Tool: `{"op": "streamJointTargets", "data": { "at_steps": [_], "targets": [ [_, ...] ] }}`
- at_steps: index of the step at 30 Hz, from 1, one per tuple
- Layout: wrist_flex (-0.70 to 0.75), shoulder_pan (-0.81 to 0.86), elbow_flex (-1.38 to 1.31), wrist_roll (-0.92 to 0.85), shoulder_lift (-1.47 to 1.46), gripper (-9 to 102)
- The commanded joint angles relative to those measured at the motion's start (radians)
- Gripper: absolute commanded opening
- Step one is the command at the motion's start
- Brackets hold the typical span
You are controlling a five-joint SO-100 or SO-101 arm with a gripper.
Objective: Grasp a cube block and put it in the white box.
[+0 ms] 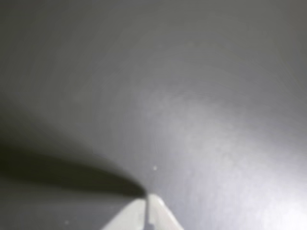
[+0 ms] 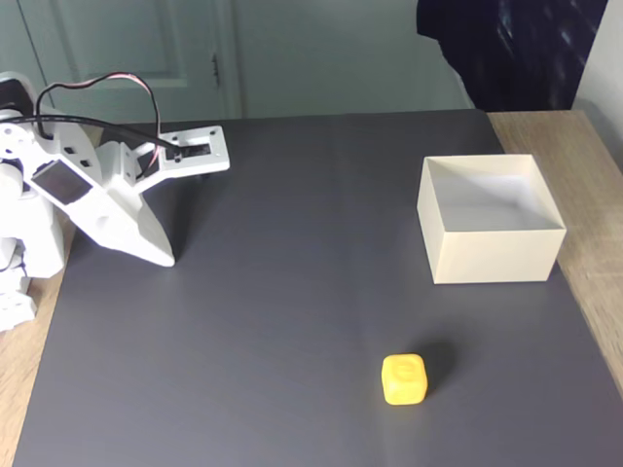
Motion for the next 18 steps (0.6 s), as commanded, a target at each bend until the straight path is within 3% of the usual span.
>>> {"op": "streamJointTargets", "data": {
  "at_steps": [1,13,18],
  "targets": [
    [-0.015,-0.002,-0.005,0.011,0.008,0],
    [-0.066,0.028,-0.067,0.044,-0.005,0],
    [-0.146,0.103,-0.19,0.103,-0.201,0]
  ]
}}
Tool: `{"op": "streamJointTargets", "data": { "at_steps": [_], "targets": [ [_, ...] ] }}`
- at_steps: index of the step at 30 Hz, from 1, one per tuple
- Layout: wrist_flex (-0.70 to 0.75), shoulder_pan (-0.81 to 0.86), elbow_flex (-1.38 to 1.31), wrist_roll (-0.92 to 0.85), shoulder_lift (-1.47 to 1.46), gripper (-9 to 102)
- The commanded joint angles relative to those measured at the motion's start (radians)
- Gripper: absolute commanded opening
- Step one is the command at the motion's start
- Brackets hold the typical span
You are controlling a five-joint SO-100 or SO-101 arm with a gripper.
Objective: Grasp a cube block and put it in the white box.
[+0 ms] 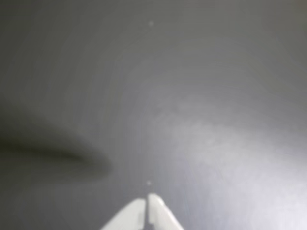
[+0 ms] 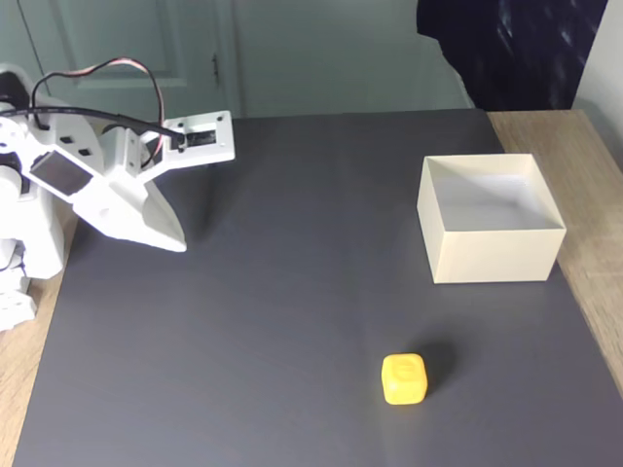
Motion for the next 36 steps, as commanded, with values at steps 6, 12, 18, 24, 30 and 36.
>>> {"op": "streamJointTargets", "data": {
  "at_steps": [6,12,18,24,30,36],
  "targets": [
    [-0.164,0.123,-0.344,0.061,-0.456,0],
    [-0.183,0.189,-0.592,0.089,-0.686,0],
    [-0.184,0.272,-0.805,0.121,-0.884,0],
    [-0.19,0.37,-0.989,0.158,-1.069,1],
    [-0.236,0.459,-1.204,0.167,-1.312,1],
    [-0.265,0.503,-1.399,0.17,-1.532,1]
  ]
}}
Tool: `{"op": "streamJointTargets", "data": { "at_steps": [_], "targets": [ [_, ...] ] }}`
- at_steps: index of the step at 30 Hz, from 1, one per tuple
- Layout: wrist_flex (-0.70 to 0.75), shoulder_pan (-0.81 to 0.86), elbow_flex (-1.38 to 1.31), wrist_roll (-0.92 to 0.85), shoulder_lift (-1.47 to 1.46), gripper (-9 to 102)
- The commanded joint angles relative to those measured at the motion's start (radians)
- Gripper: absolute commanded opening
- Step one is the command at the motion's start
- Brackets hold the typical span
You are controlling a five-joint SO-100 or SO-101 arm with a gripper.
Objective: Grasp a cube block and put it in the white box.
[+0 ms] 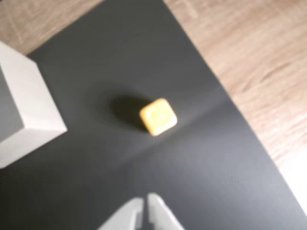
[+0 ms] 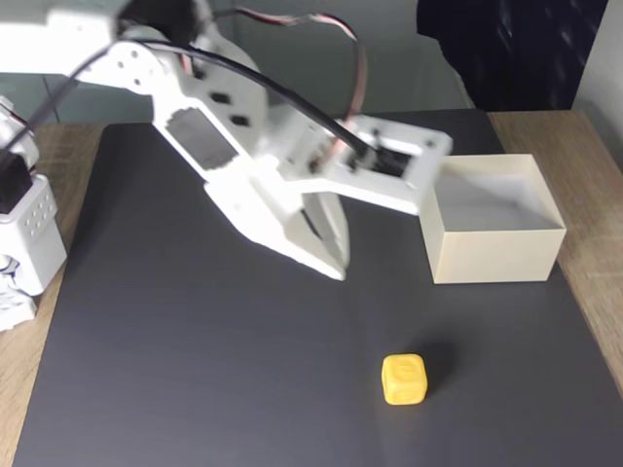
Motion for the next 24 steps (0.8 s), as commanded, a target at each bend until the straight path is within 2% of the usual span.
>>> {"op": "streamJointTargets", "data": {
  "at_steps": [1,12,24],
  "targets": [
    [-0.018,0.026,-0.133,0.006,-0.08,1],
    [-0.063,0.026,-0.189,0.011,-0.288,2],
    [-0.153,0.051,-0.192,-0.006,-0.373,10]
  ]
}}
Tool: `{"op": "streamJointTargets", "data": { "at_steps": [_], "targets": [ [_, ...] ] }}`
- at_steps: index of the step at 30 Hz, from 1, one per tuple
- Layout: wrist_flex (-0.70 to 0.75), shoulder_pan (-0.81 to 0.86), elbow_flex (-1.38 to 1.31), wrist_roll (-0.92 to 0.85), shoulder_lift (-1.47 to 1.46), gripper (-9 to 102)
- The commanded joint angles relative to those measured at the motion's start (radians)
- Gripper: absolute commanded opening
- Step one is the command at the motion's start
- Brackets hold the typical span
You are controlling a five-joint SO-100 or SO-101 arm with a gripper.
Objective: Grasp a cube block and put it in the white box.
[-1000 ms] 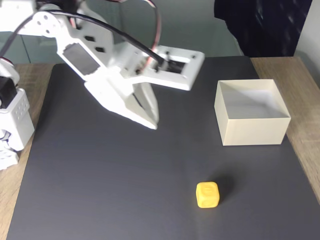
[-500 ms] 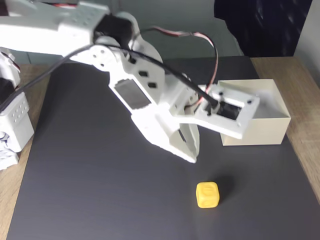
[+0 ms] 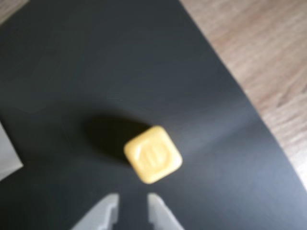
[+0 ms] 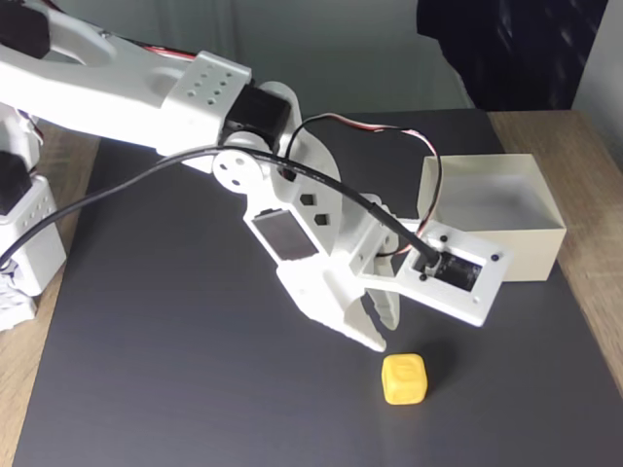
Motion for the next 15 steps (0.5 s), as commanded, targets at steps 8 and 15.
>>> {"op": "streamJointTargets", "data": {
  "at_steps": [8,15],
  "targets": [
    [-0.011,0.083,-0.117,-0.009,-0.067,25],
    [-0.011,0.091,-0.16,-0.005,-0.121,28]
  ]
}}
